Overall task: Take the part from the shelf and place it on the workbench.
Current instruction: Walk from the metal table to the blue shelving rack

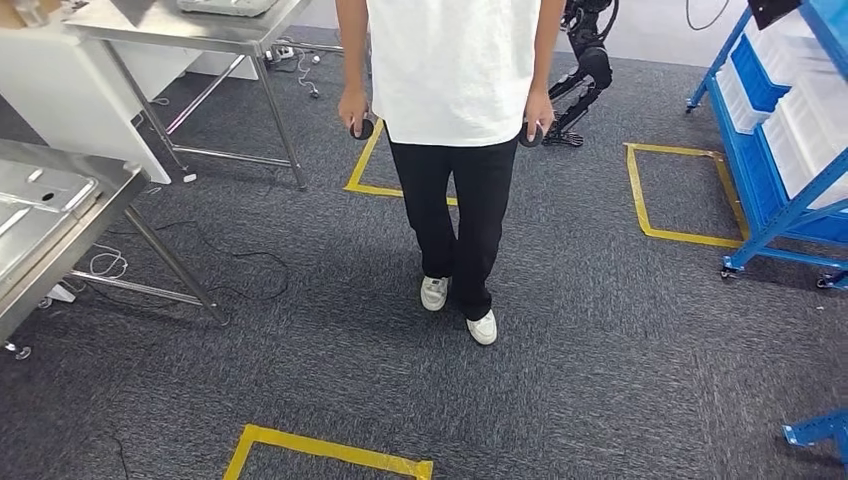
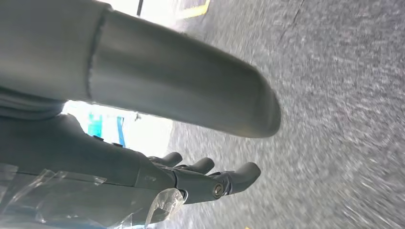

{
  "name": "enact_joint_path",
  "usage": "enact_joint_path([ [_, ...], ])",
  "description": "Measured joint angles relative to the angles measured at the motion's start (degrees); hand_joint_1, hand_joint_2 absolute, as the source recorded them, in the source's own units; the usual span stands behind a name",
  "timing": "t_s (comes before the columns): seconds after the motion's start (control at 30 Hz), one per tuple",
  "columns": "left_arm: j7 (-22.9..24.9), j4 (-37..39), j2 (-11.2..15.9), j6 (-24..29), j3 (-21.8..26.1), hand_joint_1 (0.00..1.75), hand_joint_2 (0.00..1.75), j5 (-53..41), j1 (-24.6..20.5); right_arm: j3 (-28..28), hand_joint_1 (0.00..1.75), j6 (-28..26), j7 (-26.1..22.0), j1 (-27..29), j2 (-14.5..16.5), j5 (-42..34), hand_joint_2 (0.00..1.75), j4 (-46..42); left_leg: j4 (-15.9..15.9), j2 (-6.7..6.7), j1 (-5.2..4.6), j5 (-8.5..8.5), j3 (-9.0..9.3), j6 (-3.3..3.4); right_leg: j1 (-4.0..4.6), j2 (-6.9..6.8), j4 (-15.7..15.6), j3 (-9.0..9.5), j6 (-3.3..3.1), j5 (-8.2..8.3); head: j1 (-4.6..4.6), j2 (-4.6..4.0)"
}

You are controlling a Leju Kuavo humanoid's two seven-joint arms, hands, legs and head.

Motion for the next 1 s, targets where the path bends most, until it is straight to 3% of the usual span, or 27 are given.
enact_joint_path([
  [0.07,0.0,0.0,0.0,-0.1,0.0,0.00,0.00,0.0,0.1,0.0,0.00,0.0,0.0,-0.1,0.0,0.0,0.00,0.0,0.0,1.48,-0.06,0.02,-0.12,0.25,0.05,-2.34,8.8,-4.02,0.38,-4.31,0.02,0.00],
  [0.1,0.0,0.0,0.0,-0.1,-0.1,0.00,0.00,0.0,0.2,0.0,0.00,-0.1,0.0,-0.1,0.1,-0.1,0.00,0.0,0.0,2.23,-0.06,0.01,-0.18,0.25,-0.07,-2.70,11.7,-5.29,0.53,-5.22,0.02,0.00],
  [0.13,0.0,0.0,0.0,-0.2,-0.1,0.00,0.00,0.0,0.1,0.0,0.00,-0.1,0.0,-0.1,0.1,-0.1,0.00,0.0,0.0,2.91,-0.02,0.00,-0.19,0.23,-0.22,-2.92,12.2,-5.38,0.68,-4.96,0.02,0.00],
  [0.17,0.1,0.0,-0.1,-0.2,-0.1,0.00,0.00,0.0,0.1,0.0,0.00,-0.1,-0.1,-0.1,0.1,-0.1,0.00,0.0,0.1,3.52,0.08,-0.05,-0.16,0.15,-0.37,-3.18,10.1,-4.12,0.83,-3.61,0.02,0.00],
  [0.2,0.1,0.0,-0.1,-0.2,-0.1,0.00,0.00,0.0,0.0,0.0,0.00,-0.2,-0.1,-0.1,0.0,-0.2,0.00,0.0,0.1,4.06,0.17,-0.14,-0.05,-0.01,-0.52,-3.95,6.0,-1.77,1.00,-1.63,0.02,0.00],
  [0.27,0.2,0.0,-0.1,-0.2,-0.1,0.00,0.00,0.0,-0.1,0.0,0.00,-0.2,-0.1,-0.2,0.0,-0.4,0.00,0.0,0.3,4.94,0.00,-0.48,0.14,-0.61,-0.63,-6.62,-2.7,3.09,1.19,1.59,-0.02,0.00],
  [0.33,0.2,0.0,-0.1,-0.3,-0.1,0.00,0.00,0.0,-0.1,0.0,0.00,-0.4,-0.1,-0.2,0.1,-0.5,0.00,0.0,0.5,5.86,-0.34,-0.68,0.26,-1.21,-0.50,-7.72,-6.2,4.71,0.73,2.46,-0.08,0.00],
  [0.4,0.2,0.0,-0.1,-0.3,-0.1,0.00,0.00,0.0,-0.2,0.0,0.00,-0.4,-0.1,-0.2,0.0,-0.6,0.00,0.1,0.5,6.66,-0.15,-0.95,0.38,-1.66,-0.34,-6.33,-6.4,4.47,-0.13,2.57,-0.10,0.00],
  [0.47,0.2,0.0,-0.2,-0.4,-0.1,0.00,0.00,0.0,-0.4,0.0,0.00,-0.5,-0.2,-0.3,0.0,-0.6,0.00,0.1,3.1,4.95,0.30,-3.02,-0.54,-2.11,-0.30,-5.15,-6.5,4.44,-0.87,2.79,-0.10,0.00],
  [0.53,0.1,0.0,-0.2,-0.5,-0.1,0.00,0.00,0.0,-0.3,0.0,0.00,-0.6,-0.2,-0.5,-0.1,-0.6,0.00,0.1,10.7,2.18,0.52,-7.11,-3.80,-2.34,-0.19,-4.01,-6.5,4.35,-1.38,2.98,-0.10,0.00],
  [0.57,0.0,0.0,-0.3,-0.5,-0.1,0.00,0.00,0.1,-0.2,0.0,0.00,-0.6,-0.2,-0.6,-0.1,-0.6,0.00,0.1,15.3,1.50,0.48,-8.92,-5.89,-2.28,-0.04,-3.36,-6.5,4.30,-1.53,3.04,-0.09,0.00],
  [0.6,-0.1,0.0,-0.3,-0.5,-0.2,0.00,0.00,0.1,0.0,0.0,0.00,-0.6,-0.1,-0.5,-0.1,-0.6,0.00,0.1,18.7,1.17,0.40,-9.89,-7.56,-2.16,0.07,-2.56,-6.5,4.27,-1.62,3.08,-0.09,0.00],
  [0.63,-0.2,0.0,-0.3,-0.5,-0.2,0.00,0.00,0.0,0.1,0.0,0.00,-0.5,-0.1,-0.5,-0.1,-0.6,0.00,0.1,20.0,0.96,0.29,-9.69,-8.28,-1.92,0.17,-1.69,-6.5,4.27,-1.67,3.12,-0.08,0.00],
  [0.67,-0.3,0.0,-0.3,-0.5,-0.2,0.00,0.00,0.0,0.2,0.0,0.00,-0.5,0.0,-0.4,-0.1,-0.6,0.00,0.1,18.6,0.75,0.17,-8.34,-7.80,-1.62,0.22,-0.86,-6.5,4.31,-1.71,3.17,-0.09,0.00],
  [0.7,-0.4,0.0,-0.3,-0.5,-0.2,0.00,0.00,0.0,0.2,0.0,0.00,-0.4,0.1,-0.4,0.0,-0.7,0.00,0.1,15.0,0.26,0.10,-6.18,-6.26,-1.27,0.23,-0.04,-6.5,4.39,-1.72,3.21,-0.09,0.00],
  [0.77,-0.5,0.0,-0.3,-0.5,-0.2,0.00,0.00,-0.1,0.1,0.0,0.00,-0.4,0.2,-0.5,0.1,-0.7,0.00,0.1,6.1,-2.48,0.02,-2.12,-2.41,-0.62,0.16,1.40,-6.5,4.36,-1.57,3.34,-0.10,-0.01],
  [0.83,-0.5,0.0,-0.2,-0.5,-0.2,0.00,0.00,-0.1,0.1,0.0,0.00,-0.4,0.2,-0.5,0.2,-0.7,0.00,0.1,1.6,-4.54,-0.06,-0.75,-0.67,-0.50,0.00,2.76,-6.4,3.89,-1.09,3.61,-0.10,-0.01],
  [0.9,-0.5,0.0,-0.3,-0.5,-0.3,0.00,0.00,0.0,0.1,0.0,0.00,-0.4,0.3,-0.3,0.2,-0.7,0.00,0.2,1.0,-3.79,-0.13,-0.64,-0.50,-0.58,-0.21,4.13,-6.5,3.40,-0.42,3.94,-0.09,0.00],
  [0.93,-0.5,0.0,-0.3,-0.5,-0.4,0.00,0.00,0.0,0.0,0.1,0.00,-0.4,0.3,-0.2,0.2,-0.7,0.00,0.2,0.7,-3.13,-0.12,-0.45,-0.34,-0.46,-0.21,3.79,-6.1,3.12,-0.17,3.68,-0.05,0.00],
  [1.0,-0.5,0.0,-0.3,-0.5,-0.6,0.00,0.00,-0.1,0.0,0.1,0.00,-0.3,0.3,-0.2,0.1,-0.7,0.00,0.3,0.2,-1.66,0.01,-0.04,-0.03,-0.01,0.02,1.05,-2.1,1.30,0.21,1.02,0.04,0.00],
])
